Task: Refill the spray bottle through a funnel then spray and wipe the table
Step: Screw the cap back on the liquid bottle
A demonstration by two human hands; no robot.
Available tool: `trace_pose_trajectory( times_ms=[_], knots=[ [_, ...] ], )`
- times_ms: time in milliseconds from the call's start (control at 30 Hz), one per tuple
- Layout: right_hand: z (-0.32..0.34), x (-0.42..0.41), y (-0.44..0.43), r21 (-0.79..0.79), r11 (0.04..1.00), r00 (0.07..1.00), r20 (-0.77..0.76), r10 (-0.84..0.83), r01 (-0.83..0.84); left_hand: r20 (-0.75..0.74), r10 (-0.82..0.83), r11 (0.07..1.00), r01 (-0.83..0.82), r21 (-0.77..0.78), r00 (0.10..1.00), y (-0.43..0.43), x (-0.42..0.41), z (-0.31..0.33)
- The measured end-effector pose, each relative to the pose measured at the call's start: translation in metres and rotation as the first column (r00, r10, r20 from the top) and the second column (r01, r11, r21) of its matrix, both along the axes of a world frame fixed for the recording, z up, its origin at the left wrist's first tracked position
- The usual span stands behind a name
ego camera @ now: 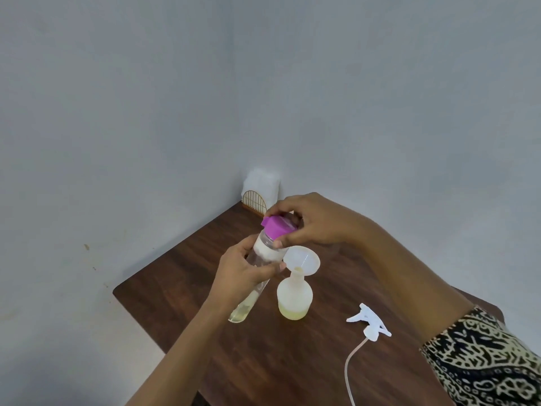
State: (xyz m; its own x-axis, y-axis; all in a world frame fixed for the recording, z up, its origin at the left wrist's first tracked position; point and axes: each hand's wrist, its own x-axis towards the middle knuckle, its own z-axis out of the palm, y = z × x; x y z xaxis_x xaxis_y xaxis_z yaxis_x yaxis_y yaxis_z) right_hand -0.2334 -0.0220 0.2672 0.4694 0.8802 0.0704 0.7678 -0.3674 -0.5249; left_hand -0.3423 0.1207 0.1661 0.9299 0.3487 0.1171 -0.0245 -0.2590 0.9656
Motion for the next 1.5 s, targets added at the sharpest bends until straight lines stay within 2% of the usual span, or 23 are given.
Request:
trace_pose_trajectory(
  times_ms=[200, 300, 467, 567, 667, 767, 867, 967, 1033, 1133, 1367, 1500],
  knots=[
    [0.001, 0.014, 0.022, 0.066, 0.990, 0.992, -0.005, -0.128, 0.128, 0.070, 0.126, 0.986, -0.132, 0.099, 0.990, 0.014, 0.020, -0.001],
    [0.003, 0.026, 0.035, 0.115, 0.973, 0.980, -0.025, -0.199, 0.201, 0.108, 0.156, 0.981, -0.166, 0.097, 0.982, 0.022, 0.040, 0.001],
    [0.004, 0.059, 0.057, 0.113, 0.952, 0.956, 0.048, -0.290, 0.284, 0.139, 0.118, 0.990, -0.127, 0.056, 0.983, 0.037, 0.093, 0.000],
    [-0.006, 0.096, 0.068, 0.072, 0.923, 0.913, 0.130, -0.385, 0.379, 0.013, -0.049, 0.992, 0.047, 0.115, 0.999, 0.057, 0.141, -0.016],
    [-0.024, 0.143, 0.074, 0.044, 0.863, 0.844, 0.187, -0.503, 0.504, -0.290, 0.036, 0.962, 0.045, 0.269, 0.956, 0.074, 0.177, -0.056],
    [-0.049, 0.187, 0.082, 0.021, 0.809, 0.791, 0.201, -0.578, 0.587, -0.611, 0.116, 0.840, 0.251, 0.481, 0.783, 0.085, 0.192, -0.113],
    [-0.075, 0.223, 0.088, -0.015, 0.756, 0.746, 0.178, -0.642, 0.654, -0.760, 0.090, 0.757, 0.452, 0.472, 0.643, 0.088, 0.199, -0.157],
    [-0.096, 0.251, 0.094, -0.039, 0.721, 0.718, 0.150, -0.680, 0.691, -0.816, 0.031, 0.718, 0.555, 0.419, 0.577, 0.090, 0.200, -0.182],
    [-0.106, 0.268, 0.100, -0.063, 0.716, 0.716, 0.146, -0.683, 0.696, -0.825, 0.019, 0.688, 0.591, 0.420, 0.565, 0.094, 0.203, -0.193],
    [-0.116, 0.286, 0.110, -0.084, 0.712, 0.715, 0.142, -0.684, 0.697, -0.833, 0.008, 0.684, 0.604, 0.408, 0.553, 0.097, 0.208, -0.199],
    [-0.136, 0.312, 0.127, -0.114, 0.688, 0.698, 0.135, -0.704, 0.716, -0.894, -0.040, 0.665, 0.679, 0.310, 0.446, 0.101, 0.223, -0.196],
    [-0.138, 0.321, 0.129, -0.114, 0.684, 0.693, 0.144, -0.706, 0.720, -0.905, -0.056, 0.658, 0.698, 0.284, 0.421, 0.101, 0.225, -0.195]
  ],
)
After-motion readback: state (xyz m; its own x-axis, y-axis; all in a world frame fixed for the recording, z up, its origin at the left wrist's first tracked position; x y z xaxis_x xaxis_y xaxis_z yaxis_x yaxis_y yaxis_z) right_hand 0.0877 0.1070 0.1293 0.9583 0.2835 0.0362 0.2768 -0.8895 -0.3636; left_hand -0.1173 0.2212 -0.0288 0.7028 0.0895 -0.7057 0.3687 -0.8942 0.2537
